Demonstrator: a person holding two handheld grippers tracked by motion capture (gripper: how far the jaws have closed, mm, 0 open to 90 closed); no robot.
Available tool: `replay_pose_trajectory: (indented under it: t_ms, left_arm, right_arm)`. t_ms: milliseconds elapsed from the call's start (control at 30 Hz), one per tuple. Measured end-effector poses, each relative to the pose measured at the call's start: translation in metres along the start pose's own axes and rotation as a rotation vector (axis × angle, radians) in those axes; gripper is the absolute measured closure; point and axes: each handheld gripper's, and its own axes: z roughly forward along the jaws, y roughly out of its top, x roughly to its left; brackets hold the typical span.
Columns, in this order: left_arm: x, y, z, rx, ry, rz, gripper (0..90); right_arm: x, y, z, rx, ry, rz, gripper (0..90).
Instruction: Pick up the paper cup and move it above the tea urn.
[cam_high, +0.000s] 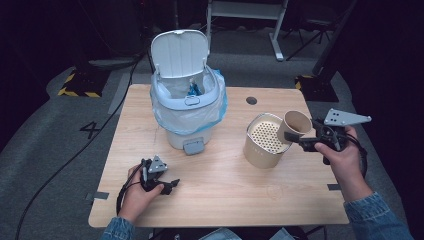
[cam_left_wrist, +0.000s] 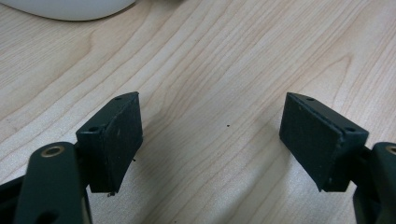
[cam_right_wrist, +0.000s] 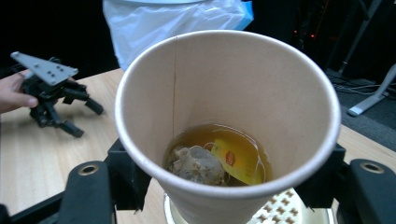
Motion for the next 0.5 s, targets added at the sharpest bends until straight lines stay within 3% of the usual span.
replay_pose_trajectory:
  t_ms: [200, 500]
  left_arm:
    - [0.000, 0.000, 0.000, 0.000, -0.001, -0.001, 21.6]
    - [0.000, 0.000, 0.000, 0.000, -0.002, 0.001, 21.5]
  right_arm:
    - [-0.016, 0.007, 0.006, 0.015, -0.024, 0.012, 33.2]
    - [-0.041, 0.012, 0.016, 0.036, -0.064, -0.016, 33.2]
